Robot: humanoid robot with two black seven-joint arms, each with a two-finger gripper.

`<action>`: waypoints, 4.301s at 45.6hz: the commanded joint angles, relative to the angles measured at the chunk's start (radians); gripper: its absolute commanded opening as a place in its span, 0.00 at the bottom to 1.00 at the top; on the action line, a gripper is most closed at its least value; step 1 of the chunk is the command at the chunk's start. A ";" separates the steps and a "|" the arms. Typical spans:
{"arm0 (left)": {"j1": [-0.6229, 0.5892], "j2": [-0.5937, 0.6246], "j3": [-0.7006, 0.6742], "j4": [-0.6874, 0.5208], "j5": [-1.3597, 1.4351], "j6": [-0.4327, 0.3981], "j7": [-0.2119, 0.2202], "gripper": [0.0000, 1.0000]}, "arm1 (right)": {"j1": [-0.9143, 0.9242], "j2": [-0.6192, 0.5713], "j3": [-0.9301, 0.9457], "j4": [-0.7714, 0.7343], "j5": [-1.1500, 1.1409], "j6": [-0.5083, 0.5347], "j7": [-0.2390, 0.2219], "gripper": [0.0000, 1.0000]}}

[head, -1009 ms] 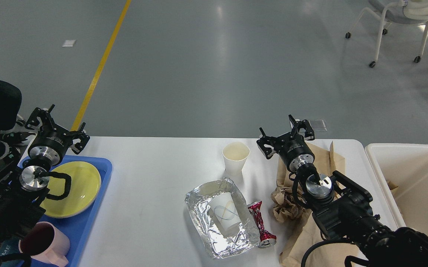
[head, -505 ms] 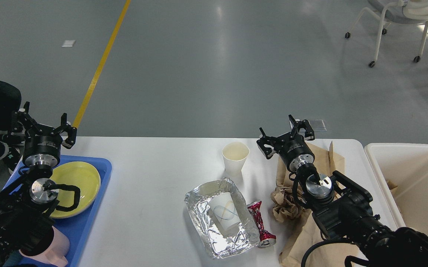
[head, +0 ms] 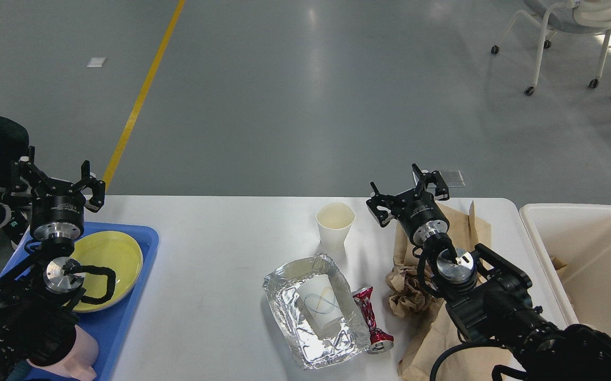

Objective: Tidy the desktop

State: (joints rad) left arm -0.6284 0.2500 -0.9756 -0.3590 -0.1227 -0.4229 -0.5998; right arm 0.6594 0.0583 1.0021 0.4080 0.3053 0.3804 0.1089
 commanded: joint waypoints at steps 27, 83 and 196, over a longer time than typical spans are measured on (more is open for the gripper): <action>0.001 0.000 0.000 0.000 0.000 0.000 0.000 0.97 | 0.000 0.000 0.000 0.000 0.000 0.000 0.000 1.00; 0.001 0.000 0.000 0.000 0.000 0.000 0.000 0.97 | -0.026 -0.072 0.000 -0.008 0.000 -0.015 -0.006 1.00; 0.001 0.000 0.000 0.000 0.002 0.000 0.000 0.97 | 0.600 -0.404 -1.451 0.029 -0.462 -0.054 -0.058 1.00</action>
State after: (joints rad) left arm -0.6274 0.2501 -0.9756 -0.3589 -0.1224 -0.4234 -0.5998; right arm 1.2207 -0.4104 -0.2501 0.4605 -0.1510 0.3412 0.0901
